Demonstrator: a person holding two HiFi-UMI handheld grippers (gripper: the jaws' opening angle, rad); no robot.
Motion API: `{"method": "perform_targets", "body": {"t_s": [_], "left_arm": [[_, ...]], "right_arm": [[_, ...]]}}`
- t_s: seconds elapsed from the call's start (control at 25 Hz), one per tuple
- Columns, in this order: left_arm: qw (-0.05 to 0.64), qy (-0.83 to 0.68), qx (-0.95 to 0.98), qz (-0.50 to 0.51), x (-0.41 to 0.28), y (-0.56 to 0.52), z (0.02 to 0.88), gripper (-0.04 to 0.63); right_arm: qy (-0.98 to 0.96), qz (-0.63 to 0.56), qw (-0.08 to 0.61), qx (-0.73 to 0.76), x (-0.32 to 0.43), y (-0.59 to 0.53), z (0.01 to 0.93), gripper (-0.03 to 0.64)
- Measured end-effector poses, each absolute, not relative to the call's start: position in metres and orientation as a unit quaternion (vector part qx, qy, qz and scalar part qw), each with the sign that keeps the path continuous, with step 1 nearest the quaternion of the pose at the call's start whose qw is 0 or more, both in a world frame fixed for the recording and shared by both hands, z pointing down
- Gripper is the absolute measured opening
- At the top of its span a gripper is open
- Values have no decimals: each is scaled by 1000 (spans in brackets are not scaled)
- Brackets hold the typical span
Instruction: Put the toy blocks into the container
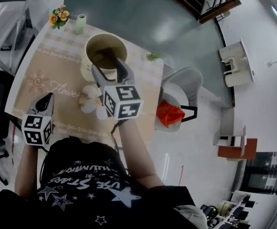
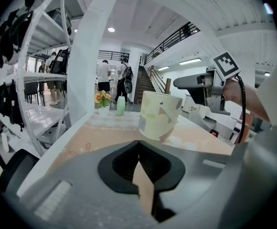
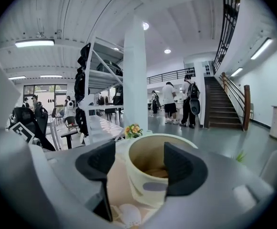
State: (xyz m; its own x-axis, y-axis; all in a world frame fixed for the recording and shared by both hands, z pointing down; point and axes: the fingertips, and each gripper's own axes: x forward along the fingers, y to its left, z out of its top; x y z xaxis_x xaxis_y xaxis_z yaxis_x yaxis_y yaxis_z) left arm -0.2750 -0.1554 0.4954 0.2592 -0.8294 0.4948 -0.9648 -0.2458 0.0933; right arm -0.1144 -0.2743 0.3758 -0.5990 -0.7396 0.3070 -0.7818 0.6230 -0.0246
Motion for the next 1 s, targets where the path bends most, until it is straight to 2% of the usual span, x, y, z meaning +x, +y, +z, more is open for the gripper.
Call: {"method": "perform_targets", "body": {"t_s": [0.36, 1.0], "left_arm": [[201, -579, 768, 186, -261, -136, 505, 11], [209, -563, 773, 206, -245, -128, 517, 11]], "right_arm": [[-919, 82, 146, 358, -123, -212, 407, 314], [-924, 124, 290, 215, -133, -172, 537, 314]]}}
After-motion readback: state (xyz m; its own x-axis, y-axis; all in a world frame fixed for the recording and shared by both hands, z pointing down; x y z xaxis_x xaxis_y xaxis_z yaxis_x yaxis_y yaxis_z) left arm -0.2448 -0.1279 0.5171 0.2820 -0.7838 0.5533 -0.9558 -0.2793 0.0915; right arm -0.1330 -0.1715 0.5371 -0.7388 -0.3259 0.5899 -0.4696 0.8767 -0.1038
